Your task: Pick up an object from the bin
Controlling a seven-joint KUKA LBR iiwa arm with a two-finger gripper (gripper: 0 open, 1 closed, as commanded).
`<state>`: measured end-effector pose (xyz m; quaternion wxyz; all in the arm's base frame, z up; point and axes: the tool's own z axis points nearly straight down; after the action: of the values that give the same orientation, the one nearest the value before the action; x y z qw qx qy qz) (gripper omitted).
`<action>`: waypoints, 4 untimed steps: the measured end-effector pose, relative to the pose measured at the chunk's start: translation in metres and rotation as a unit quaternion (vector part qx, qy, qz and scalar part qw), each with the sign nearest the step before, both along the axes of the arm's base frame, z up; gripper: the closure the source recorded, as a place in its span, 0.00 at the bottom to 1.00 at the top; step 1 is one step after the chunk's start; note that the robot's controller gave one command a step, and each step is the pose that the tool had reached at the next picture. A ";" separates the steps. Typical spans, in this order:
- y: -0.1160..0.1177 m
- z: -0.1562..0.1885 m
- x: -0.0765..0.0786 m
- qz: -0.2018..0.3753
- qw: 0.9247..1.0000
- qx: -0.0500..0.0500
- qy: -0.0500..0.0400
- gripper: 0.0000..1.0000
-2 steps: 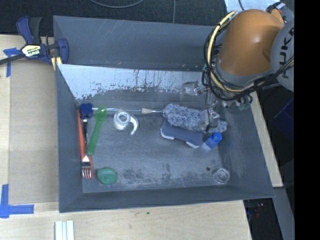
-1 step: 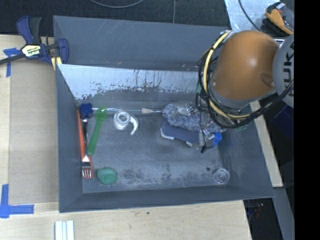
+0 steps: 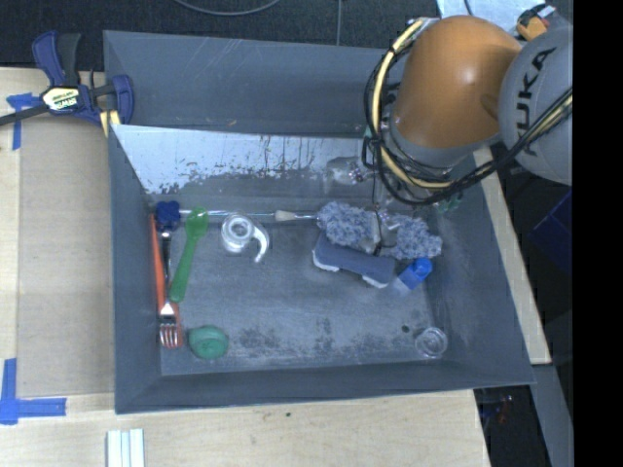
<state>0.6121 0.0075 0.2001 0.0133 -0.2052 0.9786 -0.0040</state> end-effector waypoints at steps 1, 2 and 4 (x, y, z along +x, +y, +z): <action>-0.006 0.063 -0.024 0.012 1.000 0.001 -0.002 0.00; -0.030 -0.003 -0.008 -0.053 0.999 0.002 0.001 0.00; -0.023 0.001 -0.014 -0.083 0.997 0.003 0.001 0.00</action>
Offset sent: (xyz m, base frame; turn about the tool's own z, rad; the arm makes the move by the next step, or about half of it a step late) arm -0.0018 -0.0411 -0.0354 0.1666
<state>0.5985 -0.0154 0.2006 0.0123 -0.1233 0.9923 -0.0019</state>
